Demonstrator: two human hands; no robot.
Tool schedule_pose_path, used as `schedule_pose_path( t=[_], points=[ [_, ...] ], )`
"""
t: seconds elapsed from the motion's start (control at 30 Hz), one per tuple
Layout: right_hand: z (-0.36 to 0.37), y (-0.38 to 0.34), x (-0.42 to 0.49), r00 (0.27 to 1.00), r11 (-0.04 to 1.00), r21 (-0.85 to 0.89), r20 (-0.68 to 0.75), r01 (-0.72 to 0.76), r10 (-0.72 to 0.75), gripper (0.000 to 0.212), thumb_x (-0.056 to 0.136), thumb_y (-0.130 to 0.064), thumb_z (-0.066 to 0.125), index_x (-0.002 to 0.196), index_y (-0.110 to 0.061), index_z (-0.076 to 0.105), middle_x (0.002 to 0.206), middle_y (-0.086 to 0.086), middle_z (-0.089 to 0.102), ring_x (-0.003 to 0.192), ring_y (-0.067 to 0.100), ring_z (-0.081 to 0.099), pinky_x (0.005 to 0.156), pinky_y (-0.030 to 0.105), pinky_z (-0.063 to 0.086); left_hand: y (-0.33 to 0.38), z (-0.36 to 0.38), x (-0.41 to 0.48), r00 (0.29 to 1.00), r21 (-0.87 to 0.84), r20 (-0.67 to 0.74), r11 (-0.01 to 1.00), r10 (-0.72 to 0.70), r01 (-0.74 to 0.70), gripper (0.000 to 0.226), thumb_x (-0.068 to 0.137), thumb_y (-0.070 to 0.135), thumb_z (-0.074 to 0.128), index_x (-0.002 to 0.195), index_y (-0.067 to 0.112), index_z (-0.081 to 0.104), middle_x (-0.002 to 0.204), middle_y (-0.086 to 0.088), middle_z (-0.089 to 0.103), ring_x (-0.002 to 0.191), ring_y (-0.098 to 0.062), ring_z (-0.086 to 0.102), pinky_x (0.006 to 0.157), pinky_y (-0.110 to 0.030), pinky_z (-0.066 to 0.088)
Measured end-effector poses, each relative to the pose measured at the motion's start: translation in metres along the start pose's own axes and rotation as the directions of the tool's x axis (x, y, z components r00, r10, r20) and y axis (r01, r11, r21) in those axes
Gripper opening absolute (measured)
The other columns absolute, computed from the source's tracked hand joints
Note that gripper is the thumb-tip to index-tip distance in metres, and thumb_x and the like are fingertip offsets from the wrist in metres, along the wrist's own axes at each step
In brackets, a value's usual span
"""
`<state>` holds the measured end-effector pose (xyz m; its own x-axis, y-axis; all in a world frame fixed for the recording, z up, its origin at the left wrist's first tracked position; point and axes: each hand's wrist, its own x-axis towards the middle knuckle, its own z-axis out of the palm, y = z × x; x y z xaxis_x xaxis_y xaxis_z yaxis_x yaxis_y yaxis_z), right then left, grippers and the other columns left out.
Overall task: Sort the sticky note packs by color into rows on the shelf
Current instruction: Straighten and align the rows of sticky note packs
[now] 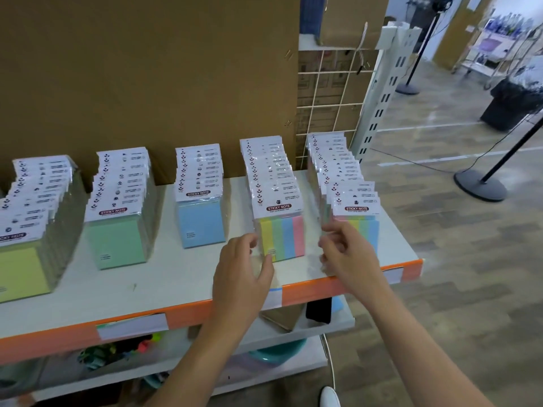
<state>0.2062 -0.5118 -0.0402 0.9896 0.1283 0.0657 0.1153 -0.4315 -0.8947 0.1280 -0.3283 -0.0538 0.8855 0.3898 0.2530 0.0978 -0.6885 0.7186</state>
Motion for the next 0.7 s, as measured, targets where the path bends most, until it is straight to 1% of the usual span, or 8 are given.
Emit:
schedule_pose_path(
  t=[0.13, 0.2, 0.27, 0.33, 0.4, 0.5, 0.57, 0.7],
  points=[
    [-0.040, 0.020, 0.002, 0.997, 0.993, 0.109, -0.061, -0.046, 0.053, 0.014, 0.091, -0.015, 0.063, 0.095, -0.028, 0.064, 0.066, -0.012, 0.065, 0.057, 0.008, 0.063, 0.059, 0.025, 0.054, 0.023, 0.007, -0.013, 0.998, -0.259, 0.029, 0.965, 0.050, -0.040, 0.021, 0.092, 0.016, 0.065, 0.103, 0.032, 0.057, 0.095, 0.018, 0.061, 0.087, -0.002, 0.058, 0.066, -0.007, 0.044],
    [-0.058, 0.032, 0.005, 0.991, 0.998, 0.062, -0.128, -0.033, 0.041, 0.020, 0.086, -0.014, 0.070, 0.095, -0.031, 0.062, 0.067, -0.013, 0.060, 0.056, 0.001, 0.054, 0.058, 0.014, 0.048, 0.041, 0.020, -0.013, 0.992, -0.299, 0.068, 0.951, 0.102, -0.078, 0.022, 0.091, 0.011, 0.065, 0.099, 0.031, 0.060, 0.095, 0.016, 0.061, 0.089, -0.002, 0.059, 0.068, -0.008, 0.046],
    [-0.071, 0.041, 0.009, 0.995, 0.998, -0.055, -0.096, -0.017, 0.012, 0.036, 0.080, -0.016, 0.079, 0.098, -0.035, 0.054, 0.079, -0.009, 0.059, 0.058, 0.001, 0.052, 0.058, 0.008, 0.043, 0.060, 0.037, -0.010, 0.980, -0.256, 0.148, 0.963, 0.130, -0.089, 0.022, 0.092, 0.016, 0.064, 0.108, 0.030, 0.060, 0.102, 0.017, 0.059, 0.092, 0.000, 0.057, 0.072, -0.011, 0.048],
    [-0.078, 0.046, 0.014, 1.000, 0.988, -0.153, -0.017, -0.002, 0.000, 0.049, 0.075, -0.018, 0.084, 0.105, -0.033, 0.049, 0.088, -0.006, 0.056, 0.060, 0.001, 0.054, 0.059, 0.009, 0.042, 0.075, 0.058, -0.003, 0.968, -0.146, 0.230, 0.987, 0.096, -0.063, 0.044, 0.092, 0.027, 0.065, 0.132, 0.027, 0.048, 0.122, 0.012, 0.053, 0.100, 0.001, 0.053, 0.084, -0.016, 0.048],
    [-0.080, 0.049, 0.020, 0.999, 0.974, -0.225, 0.013, 0.037, -0.035, 0.057, 0.072, -0.018, 0.086, 0.112, -0.031, 0.046, 0.092, -0.006, 0.054, 0.063, 0.003, 0.055, 0.058, 0.011, 0.042, 0.084, 0.078, 0.004, 0.961, 0.020, 0.278, 1.000, 0.000, -0.006, 0.079, 0.088, 0.040, 0.067, 0.151, 0.021, 0.023, 0.144, 0.004, 0.039, 0.122, -0.010, 0.048, 0.097, -0.026, 0.043],
    [-0.085, 0.054, 0.028, 0.999, 0.965, -0.258, 0.026, 0.041, -0.035, 0.078, 0.070, -0.017, 0.087, 0.131, -0.033, 0.041, 0.097, -0.008, 0.054, 0.067, 0.005, 0.059, 0.057, 0.012, 0.042, 0.090, 0.098, 0.010, 0.940, 0.154, 0.332, 0.988, -0.082, 0.031, 0.105, 0.081, 0.044, 0.075, 0.155, 0.013, 0.006, 0.156, -0.005, 0.027, 0.140, -0.023, 0.033, 0.110, -0.033, 0.035],
    [-0.089, 0.059, 0.032, 0.997, 0.971, -0.237, 0.079, 0.020, -0.002, 0.085, 0.072, -0.018, 0.087, 0.140, -0.031, 0.038, 0.104, -0.008, 0.056, 0.069, 0.009, 0.061, 0.063, 0.018, 0.044, 0.090, 0.105, 0.014, 0.940, 0.171, 0.331, 0.985, -0.086, 0.029, 0.101, 0.078, 0.039, 0.077, 0.152, 0.010, 0.015, 0.150, -0.006, 0.035, 0.137, -0.024, 0.037, 0.109, -0.033, 0.036],
    [-0.091, 0.063, 0.039, 0.983, 0.931, -0.333, 0.152, 0.150, -0.104, 0.058, 0.078, -0.017, 0.081, 0.131, -0.018, 0.056, 0.109, -0.007, 0.057, 0.070, 0.004, 0.054, 0.066, 0.015, 0.039, 0.090, 0.107, 0.023, 0.954, 0.128, 0.299, 0.992, -0.036, -0.003, 0.070, 0.078, 0.024, 0.072, 0.138, 0.015, 0.038, 0.126, -0.004, 0.053, 0.119, -0.024, 0.048, 0.099, -0.034, 0.043]
  ],
)
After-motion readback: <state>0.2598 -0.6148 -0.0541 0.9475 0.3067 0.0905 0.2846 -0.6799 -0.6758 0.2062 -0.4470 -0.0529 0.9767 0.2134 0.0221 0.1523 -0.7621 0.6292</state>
